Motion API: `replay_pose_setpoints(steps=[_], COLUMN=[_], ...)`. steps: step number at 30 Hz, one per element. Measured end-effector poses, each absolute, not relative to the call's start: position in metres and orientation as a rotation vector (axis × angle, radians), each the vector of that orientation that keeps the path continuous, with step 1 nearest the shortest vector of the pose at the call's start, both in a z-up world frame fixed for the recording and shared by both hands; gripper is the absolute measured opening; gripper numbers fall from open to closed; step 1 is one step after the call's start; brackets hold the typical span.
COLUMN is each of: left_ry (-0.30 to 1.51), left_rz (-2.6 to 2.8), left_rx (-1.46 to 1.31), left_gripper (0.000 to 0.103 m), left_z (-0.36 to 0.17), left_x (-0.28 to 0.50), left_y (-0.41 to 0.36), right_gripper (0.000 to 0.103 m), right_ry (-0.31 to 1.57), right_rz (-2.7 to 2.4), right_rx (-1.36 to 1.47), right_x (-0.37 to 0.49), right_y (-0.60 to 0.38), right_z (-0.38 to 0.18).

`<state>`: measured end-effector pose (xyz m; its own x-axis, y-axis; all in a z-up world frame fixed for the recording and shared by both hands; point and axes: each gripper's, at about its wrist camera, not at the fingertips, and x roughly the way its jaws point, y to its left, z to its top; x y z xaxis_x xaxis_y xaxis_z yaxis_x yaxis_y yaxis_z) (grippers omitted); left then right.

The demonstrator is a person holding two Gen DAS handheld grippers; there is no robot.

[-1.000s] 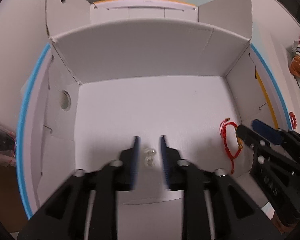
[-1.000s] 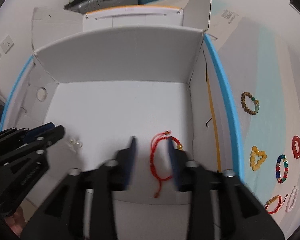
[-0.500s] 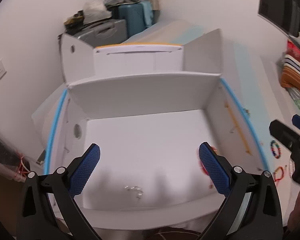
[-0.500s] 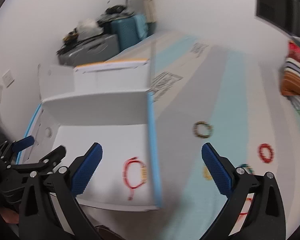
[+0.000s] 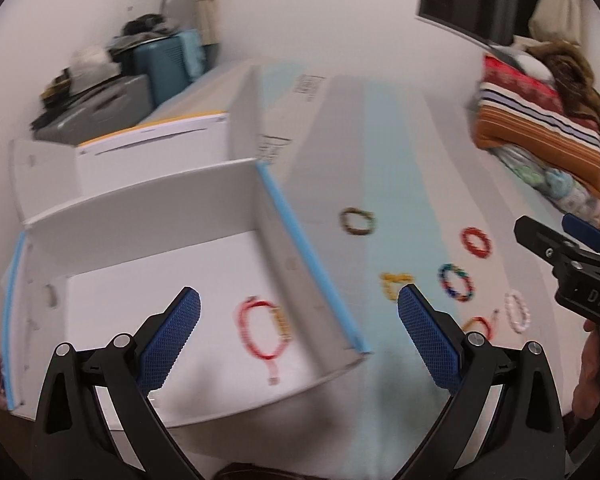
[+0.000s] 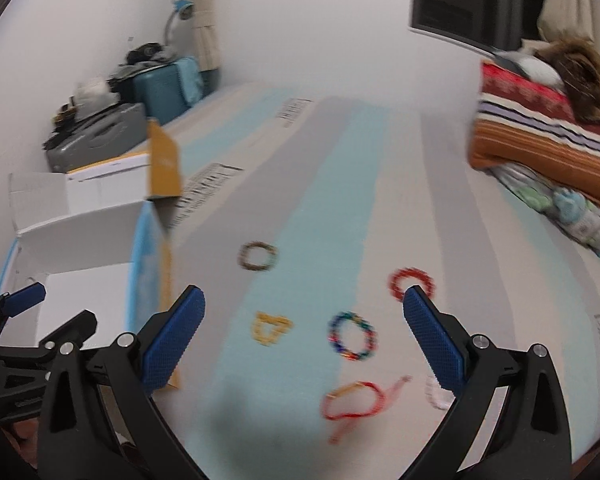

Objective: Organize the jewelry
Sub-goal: 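Grasp the white bead bracelet with the right tool while the left tool grasps the gold-bar red cord bracelet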

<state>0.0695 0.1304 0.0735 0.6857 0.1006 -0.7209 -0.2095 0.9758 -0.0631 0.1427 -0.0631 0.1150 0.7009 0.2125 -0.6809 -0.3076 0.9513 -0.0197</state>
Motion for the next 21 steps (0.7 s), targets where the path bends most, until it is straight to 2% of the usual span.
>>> replay_pose_setpoints(steps=[10,21], left_ry=[0.802,0.897], left_rz=[0.039,-0.086], left_rx=[-0.074,-0.012], left_gripper=[0.097,0.097], left_z=[0.055,-0.014], left_x=[0.1,0.138], left_y=[0.048,-0.02], right_gripper=[0.096,0.095], right_ry=[0.8,0.907], right_rz=[0.167,0.077], right_rx=[-0.091,-0.042], right_x=[0.157,0.178], right_y=[-0.155,-0.22], right_z=[0.081,0.023])
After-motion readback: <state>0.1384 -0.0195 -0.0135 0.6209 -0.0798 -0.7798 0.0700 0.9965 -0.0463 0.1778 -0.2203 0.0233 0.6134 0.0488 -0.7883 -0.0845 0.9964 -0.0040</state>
